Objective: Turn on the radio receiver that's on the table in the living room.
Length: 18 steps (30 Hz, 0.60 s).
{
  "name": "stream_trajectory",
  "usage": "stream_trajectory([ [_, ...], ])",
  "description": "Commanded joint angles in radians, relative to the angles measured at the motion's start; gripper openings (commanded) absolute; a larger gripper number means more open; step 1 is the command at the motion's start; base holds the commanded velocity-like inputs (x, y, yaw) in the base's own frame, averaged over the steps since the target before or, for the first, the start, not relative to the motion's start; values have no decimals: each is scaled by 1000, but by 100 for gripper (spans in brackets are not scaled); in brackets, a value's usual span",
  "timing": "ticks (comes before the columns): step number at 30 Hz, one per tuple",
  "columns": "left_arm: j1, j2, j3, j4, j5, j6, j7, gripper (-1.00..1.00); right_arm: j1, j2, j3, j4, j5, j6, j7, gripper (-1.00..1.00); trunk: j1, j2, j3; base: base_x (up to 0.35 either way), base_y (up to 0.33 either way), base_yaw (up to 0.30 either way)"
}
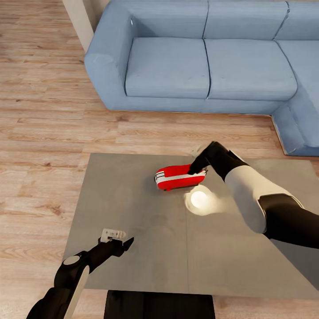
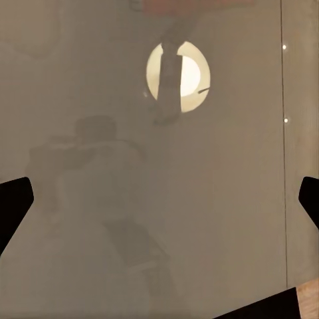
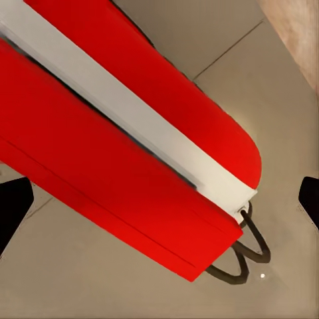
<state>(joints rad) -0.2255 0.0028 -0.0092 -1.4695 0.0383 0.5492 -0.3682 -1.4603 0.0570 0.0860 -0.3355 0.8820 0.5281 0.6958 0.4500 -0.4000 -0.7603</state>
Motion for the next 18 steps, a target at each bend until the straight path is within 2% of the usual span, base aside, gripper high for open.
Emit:
stream_trajectory([
  [1, 0, 0, 0, 0, 0, 0, 0, 100, 0, 5, 1, 0, 0, -7, -3, 100, 0, 0, 0, 0, 0, 0],
  [9, 0, 0, 0, 0, 0, 0, 0, 100, 1, 15, 3, 21, 1, -28, -9, 100, 0, 0, 0, 0, 0, 0],
  [13, 0, 0, 0, 0, 0, 0, 0, 100, 1, 23, 3, 77, 2, -71, -57, 100, 0, 0, 0, 0, 0, 0],
  [18, 0, 0, 0, 0, 0, 0, 0, 100, 0, 40, 3, 108, 1, -90, -79, 100, 0, 0, 0, 0, 0, 0],
])
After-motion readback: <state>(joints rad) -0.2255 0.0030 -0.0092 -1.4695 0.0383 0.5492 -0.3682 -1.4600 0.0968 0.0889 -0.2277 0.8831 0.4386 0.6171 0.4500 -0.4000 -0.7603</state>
